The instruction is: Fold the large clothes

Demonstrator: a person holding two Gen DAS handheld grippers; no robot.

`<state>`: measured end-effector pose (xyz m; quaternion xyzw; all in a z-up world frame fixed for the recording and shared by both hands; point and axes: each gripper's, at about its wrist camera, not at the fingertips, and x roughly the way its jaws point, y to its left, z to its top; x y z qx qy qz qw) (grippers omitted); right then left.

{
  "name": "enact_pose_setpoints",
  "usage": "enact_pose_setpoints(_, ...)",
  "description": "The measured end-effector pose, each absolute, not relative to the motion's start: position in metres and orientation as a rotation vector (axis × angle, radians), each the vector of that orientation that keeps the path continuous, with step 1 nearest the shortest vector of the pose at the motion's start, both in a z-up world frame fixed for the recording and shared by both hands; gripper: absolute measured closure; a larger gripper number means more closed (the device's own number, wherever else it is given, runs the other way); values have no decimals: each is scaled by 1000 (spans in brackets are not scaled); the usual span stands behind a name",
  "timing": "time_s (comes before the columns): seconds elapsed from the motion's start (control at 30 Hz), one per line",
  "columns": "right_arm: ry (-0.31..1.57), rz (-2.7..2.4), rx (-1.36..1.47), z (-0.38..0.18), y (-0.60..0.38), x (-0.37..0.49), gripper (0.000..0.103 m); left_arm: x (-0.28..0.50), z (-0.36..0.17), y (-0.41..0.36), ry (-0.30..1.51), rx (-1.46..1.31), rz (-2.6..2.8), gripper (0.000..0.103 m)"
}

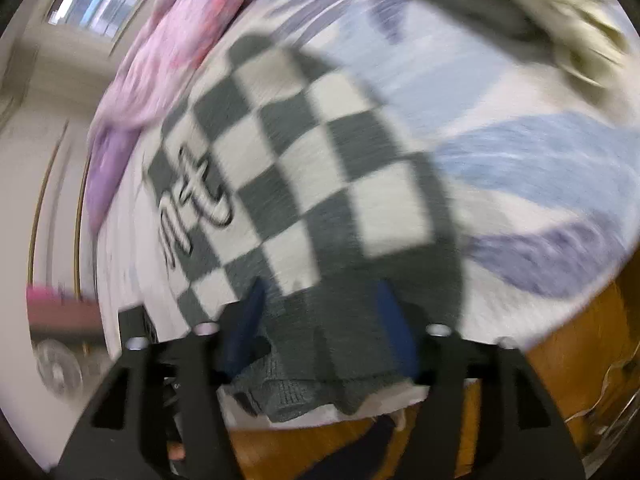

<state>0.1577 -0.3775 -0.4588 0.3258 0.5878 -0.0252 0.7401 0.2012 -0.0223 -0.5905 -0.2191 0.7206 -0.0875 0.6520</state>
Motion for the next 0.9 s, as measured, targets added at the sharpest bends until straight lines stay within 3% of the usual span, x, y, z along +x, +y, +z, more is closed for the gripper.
enact_pose_setpoints(0.07, 1272, -147, 772, -462, -382, 141, 30, 199, -586, -37, 1629, -469, -216, 31)
enact_pose_setpoints(0.13, 1302, -227, 874, -479, -386, 129, 26, 202, -578, -42, 1628, -483, -255, 60)
enact_pose_setpoints(0.23, 1311, -283, 1116, -509, -395, 102, 25, 209, -567, -40, 1643, -496, -301, 72)
enact_pose_setpoints(0.43, 1244, -280, 1527, -555, -386, 81, 24, 219, -523, -29, 1593, -517, -408, 76)
enact_pose_setpoints(0.6, 1164, -237, 1561, -558, -382, 91, 17, 233, -483, -37, 1537, -500, -499, 77)
enact_pose_setpoints(0.9, 1031, -226, 1761, -583, -384, 101, 12, 235, -484, -26, 1575, -544, -517, 77)
